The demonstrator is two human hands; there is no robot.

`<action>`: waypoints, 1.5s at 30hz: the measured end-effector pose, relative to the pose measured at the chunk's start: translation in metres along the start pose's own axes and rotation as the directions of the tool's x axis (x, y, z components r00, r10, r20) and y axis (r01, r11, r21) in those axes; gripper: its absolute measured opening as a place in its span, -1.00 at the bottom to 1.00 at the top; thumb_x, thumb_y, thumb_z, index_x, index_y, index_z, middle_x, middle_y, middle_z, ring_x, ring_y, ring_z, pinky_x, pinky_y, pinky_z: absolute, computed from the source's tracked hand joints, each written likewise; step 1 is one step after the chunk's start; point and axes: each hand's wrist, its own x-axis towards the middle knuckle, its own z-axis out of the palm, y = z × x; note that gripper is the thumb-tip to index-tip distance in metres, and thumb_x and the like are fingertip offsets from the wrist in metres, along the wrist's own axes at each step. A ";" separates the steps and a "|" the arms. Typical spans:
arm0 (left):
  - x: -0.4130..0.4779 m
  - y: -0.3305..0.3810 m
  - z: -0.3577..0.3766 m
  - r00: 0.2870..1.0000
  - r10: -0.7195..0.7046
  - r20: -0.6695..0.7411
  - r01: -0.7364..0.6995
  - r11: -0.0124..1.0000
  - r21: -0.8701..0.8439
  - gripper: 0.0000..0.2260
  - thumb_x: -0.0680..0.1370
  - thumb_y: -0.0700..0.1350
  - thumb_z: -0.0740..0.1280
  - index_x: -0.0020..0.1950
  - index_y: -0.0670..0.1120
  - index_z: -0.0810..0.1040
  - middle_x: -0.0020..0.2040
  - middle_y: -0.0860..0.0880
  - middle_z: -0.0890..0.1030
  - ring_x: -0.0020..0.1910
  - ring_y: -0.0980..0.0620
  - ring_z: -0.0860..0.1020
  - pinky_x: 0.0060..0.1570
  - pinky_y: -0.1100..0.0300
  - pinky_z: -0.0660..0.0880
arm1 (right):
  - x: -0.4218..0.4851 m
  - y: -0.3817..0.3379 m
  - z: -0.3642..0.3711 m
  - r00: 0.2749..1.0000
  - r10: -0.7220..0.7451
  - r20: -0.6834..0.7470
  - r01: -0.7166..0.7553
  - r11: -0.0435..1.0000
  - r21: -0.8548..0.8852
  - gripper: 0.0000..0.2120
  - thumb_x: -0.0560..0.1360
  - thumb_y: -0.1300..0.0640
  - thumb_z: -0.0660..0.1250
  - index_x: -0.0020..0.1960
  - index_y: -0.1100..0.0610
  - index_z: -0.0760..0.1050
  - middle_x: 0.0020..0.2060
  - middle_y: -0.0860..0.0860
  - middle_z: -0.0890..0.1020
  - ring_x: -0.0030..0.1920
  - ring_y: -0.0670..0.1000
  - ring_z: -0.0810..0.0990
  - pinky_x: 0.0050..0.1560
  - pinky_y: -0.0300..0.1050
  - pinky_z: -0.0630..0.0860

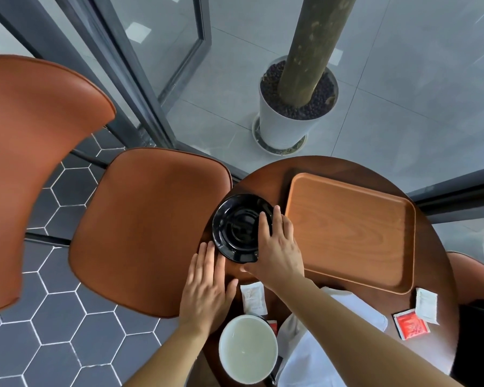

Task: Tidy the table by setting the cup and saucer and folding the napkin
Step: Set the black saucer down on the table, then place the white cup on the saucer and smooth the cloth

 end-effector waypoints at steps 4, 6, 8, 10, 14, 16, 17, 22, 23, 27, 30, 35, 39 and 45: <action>0.000 0.002 -0.001 1.000 -0.008 0.015 0.007 1.000 0.028 -0.42 0.66 0.14 0.10 0.55 -0.22 0.27 0.60 -0.27 0.19 0.62 -0.19 0.08 0.56 -0.15 0.12 | -0.001 -0.004 -0.002 1.000 0.008 -0.011 -0.008 1.000 -0.001 0.15 0.29 -0.32 0.52 0.60 0.07 -0.07 0.61 0.19 -0.03 0.57 0.25 0.02 0.47 0.12 0.30; 0.000 0.002 -0.001 1.000 -0.007 0.000 0.007 1.000 0.012 -0.43 0.65 0.14 0.10 0.53 -0.22 0.30 0.59 -0.28 0.21 0.62 -0.18 0.10 0.57 -0.13 0.10 | -0.002 -0.006 -0.002 1.000 0.013 -0.014 -0.013 1.000 0.005 0.15 0.29 -0.32 0.52 0.60 0.07 -0.06 0.60 0.21 -0.02 0.56 0.25 0.02 0.47 0.13 0.30; 0.000 0.001 -0.001 0.999 -0.006 -0.038 0.005 0.999 -0.034 -0.46 0.65 0.14 0.12 0.47 -0.23 0.38 0.56 -0.28 0.27 0.60 -0.19 0.16 0.57 -0.11 0.12 | -0.005 -0.008 -0.002 1.000 0.019 -0.010 -0.019 1.000 0.001 0.14 0.30 -0.32 0.51 0.60 0.06 -0.08 0.60 0.20 -0.02 0.56 0.25 0.02 0.47 0.12 0.30; 0.000 0.000 0.000 0.997 -0.011 -0.078 0.004 0.996 -0.088 -0.49 0.64 0.14 0.15 0.40 -0.23 0.44 0.54 -0.27 0.32 0.58 -0.19 0.21 0.57 -0.09 0.13 | -0.008 -0.010 0.000 0.999 0.030 -0.014 -0.030 0.999 0.010 0.12 0.32 -0.30 0.51 0.60 0.05 -0.08 0.61 0.18 -0.02 0.56 0.24 0.01 0.46 0.12 0.32; 0.000 -0.001 0.002 0.994 -0.017 -0.105 0.006 0.995 -0.100 -0.50 0.63 0.14 0.19 0.37 -0.23 0.48 0.50 -0.26 0.36 0.56 -0.19 0.25 0.56 -0.10 0.16 | -0.013 -0.011 0.002 0.998 0.045 -0.032 -0.045 0.999 0.028 0.08 0.34 -0.28 0.50 0.60 0.06 -0.05 0.60 0.19 0.01 0.56 0.24 0.02 0.44 0.13 0.34; 0.000 0.000 0.002 0.996 -0.019 -0.084 0.012 0.997 -0.082 -0.49 0.62 0.13 0.21 0.39 -0.23 0.46 0.51 -0.26 0.34 0.57 -0.19 0.24 0.56 -0.11 0.15 | -0.014 -0.012 0.003 0.998 0.055 -0.033 -0.054 0.998 0.036 0.07 0.34 -0.28 0.50 0.59 0.06 -0.04 0.60 0.19 0.02 0.55 0.24 0.04 0.44 0.12 0.34; 0.000 0.001 0.001 0.997 -0.021 -0.073 0.016 0.997 -0.073 -0.49 0.61 0.12 0.22 0.40 -0.23 0.45 0.52 -0.26 0.33 0.58 -0.19 0.23 0.56 -0.11 0.14 | -0.015 -0.013 0.004 0.997 0.061 -0.037 -0.060 0.997 0.043 0.06 0.35 -0.27 0.50 0.59 0.06 -0.03 0.60 0.19 0.03 0.54 0.24 0.04 0.45 0.12 0.33; -0.001 0.001 -0.003 0.999 -0.009 -0.036 0.007 0.999 -0.037 -0.48 0.62 0.10 0.20 0.44 -0.23 0.42 0.55 -0.28 0.29 0.59 -0.20 0.17 0.57 -0.12 0.11 | -0.018 -0.015 0.006 0.995 0.071 -0.065 -0.067 0.995 0.070 0.03 0.36 -0.22 0.51 0.59 0.08 0.01 0.59 0.20 0.06 0.54 0.26 0.07 0.45 0.15 0.32; -0.003 0.000 -0.004 1.000 0.001 -0.030 -0.002 0.999 -0.032 -0.47 0.62 0.11 0.18 0.46 -0.23 0.40 0.56 -0.28 0.27 0.60 -0.20 0.16 0.57 -0.12 0.12 | -0.018 -0.014 0.005 0.996 0.067 -0.064 -0.062 0.996 0.068 0.03 0.36 -0.22 0.52 0.59 0.09 0.01 0.59 0.21 0.07 0.54 0.27 0.08 0.46 0.15 0.31; -0.015 -0.005 -0.002 0.998 0.059 -0.018 -0.059 0.998 -0.008 -0.41 0.67 0.17 0.09 0.56 -0.21 0.29 0.62 -0.24 0.16 0.63 -0.17 0.05 0.57 -0.14 0.11 | -0.018 -0.010 0.005 0.997 0.043 -0.061 -0.038 0.996 0.075 0.06 0.34 -0.22 0.54 0.59 0.09 0.01 0.59 0.23 0.06 0.54 0.28 0.07 0.49 0.16 0.25; -0.020 -0.008 0.001 0.996 0.084 -0.041 -0.084 0.996 0.003 -0.39 0.68 0.20 0.04 0.57 -0.20 0.26 0.63 -0.24 0.13 0.63 -0.16 0.03 0.58 -0.13 0.06 | -0.018 -0.006 0.008 0.997 0.014 -0.070 -0.009 0.998 0.067 0.05 0.36 -0.24 0.52 0.59 0.08 -0.01 0.60 0.22 0.02 0.55 0.28 0.04 0.51 0.15 0.21; -0.023 -0.010 0.008 0.992 0.095 -0.086 -0.095 0.995 -0.003 -0.39 0.68 0.21 0.03 0.58 -0.18 0.24 0.63 -0.22 0.12 0.64 -0.14 0.01 0.59 -0.12 0.03 | -0.017 -0.001 0.017 0.993 -0.043 -0.107 0.049 0.997 0.056 0.04 0.36 -0.22 0.53 0.59 0.11 0.02 0.59 0.26 0.03 0.54 0.29 0.05 0.51 0.13 0.20; -0.019 -0.013 0.008 0.991 0.092 -0.094 -0.093 0.996 -0.008 -0.39 0.67 0.22 0.03 0.58 -0.18 0.22 0.62 -0.22 0.14 0.64 -0.13 0.01 0.58 -0.13 0.05 | -0.017 0.002 0.019 0.988 -0.059 -0.144 0.073 0.993 0.091 0.00 0.36 -0.18 0.54 0.58 0.10 0.06 0.58 0.24 0.07 0.55 0.28 0.06 0.51 0.14 0.21; -0.021 -0.010 0.005 0.995 0.078 -0.055 -0.077 0.997 0.017 -0.39 0.68 0.23 0.00 0.58 -0.16 0.20 0.62 -0.23 0.13 0.64 -0.14 0.00 0.59 -0.12 0.03 | -0.041 0.010 0.018 0.978 -0.061 -0.200 0.104 0.972 0.209 -0.25 0.49 -0.06 0.45 0.55 0.07 0.17 0.56 0.14 0.21 0.52 0.22 0.17 0.47 0.13 0.28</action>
